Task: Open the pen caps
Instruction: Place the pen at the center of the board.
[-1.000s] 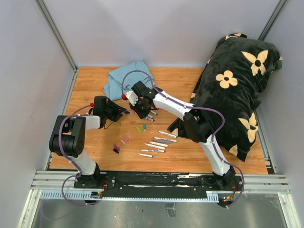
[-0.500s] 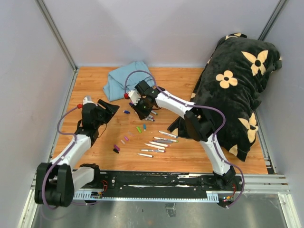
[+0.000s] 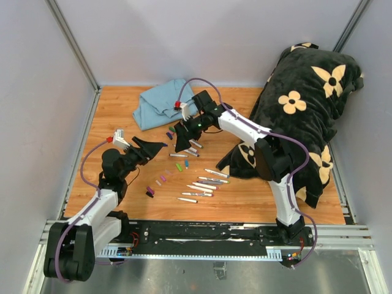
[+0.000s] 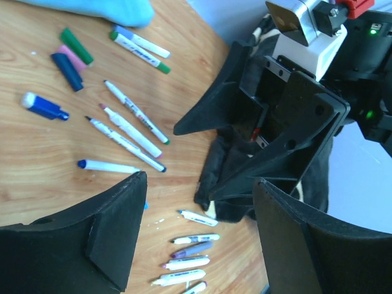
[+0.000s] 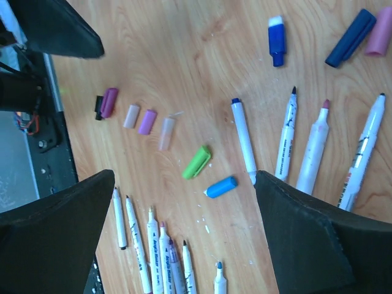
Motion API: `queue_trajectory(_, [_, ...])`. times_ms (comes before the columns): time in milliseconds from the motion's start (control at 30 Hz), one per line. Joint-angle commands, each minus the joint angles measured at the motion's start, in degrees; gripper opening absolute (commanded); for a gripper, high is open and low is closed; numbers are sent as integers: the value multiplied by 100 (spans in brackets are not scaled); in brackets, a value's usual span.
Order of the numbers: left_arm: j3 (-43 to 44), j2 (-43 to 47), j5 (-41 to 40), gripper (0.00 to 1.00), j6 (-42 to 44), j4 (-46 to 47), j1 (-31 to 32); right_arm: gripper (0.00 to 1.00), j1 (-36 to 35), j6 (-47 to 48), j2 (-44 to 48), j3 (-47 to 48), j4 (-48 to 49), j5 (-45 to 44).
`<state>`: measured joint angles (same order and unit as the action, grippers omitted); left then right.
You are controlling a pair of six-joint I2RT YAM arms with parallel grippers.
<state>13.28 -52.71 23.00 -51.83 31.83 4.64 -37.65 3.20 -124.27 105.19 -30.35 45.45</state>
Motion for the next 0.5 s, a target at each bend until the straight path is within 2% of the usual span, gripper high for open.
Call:
queue_trajectory(0, [-40, -335, 624, 73, -387, 1121, 19, 99, 1, -253, 128, -155, 181, 280])
queue_trajectory(67, [-69, -201, 289, 72, -228, 889, 19, 99, 0, -226, 121, -179, 144, -186])
queue_trajectory(133, [-64, -18, -150, 71, 13, 371, 19, 99, 23, -179, 105, -155, 94, -281])
queue_trajectory(200, [-27, 5, -346, 62, 220, -148, 17, 99, 37, -84, 123, -121, 47, -262])
queue_trajectory(267, [28, -86, -400, 47, 347, -403, 19, 100, 32, 86, 135, -79, -38, -204])
queue_trajectory(333, [30, -212, -325, 37, 395, -513, 19, 99, 36, 332, 167, -16, -196, -168])
queue_trajectory(467, [17, -338, -184, 33, 440, -520, 19, 99, 34, 824, 301, 19, -449, -502])
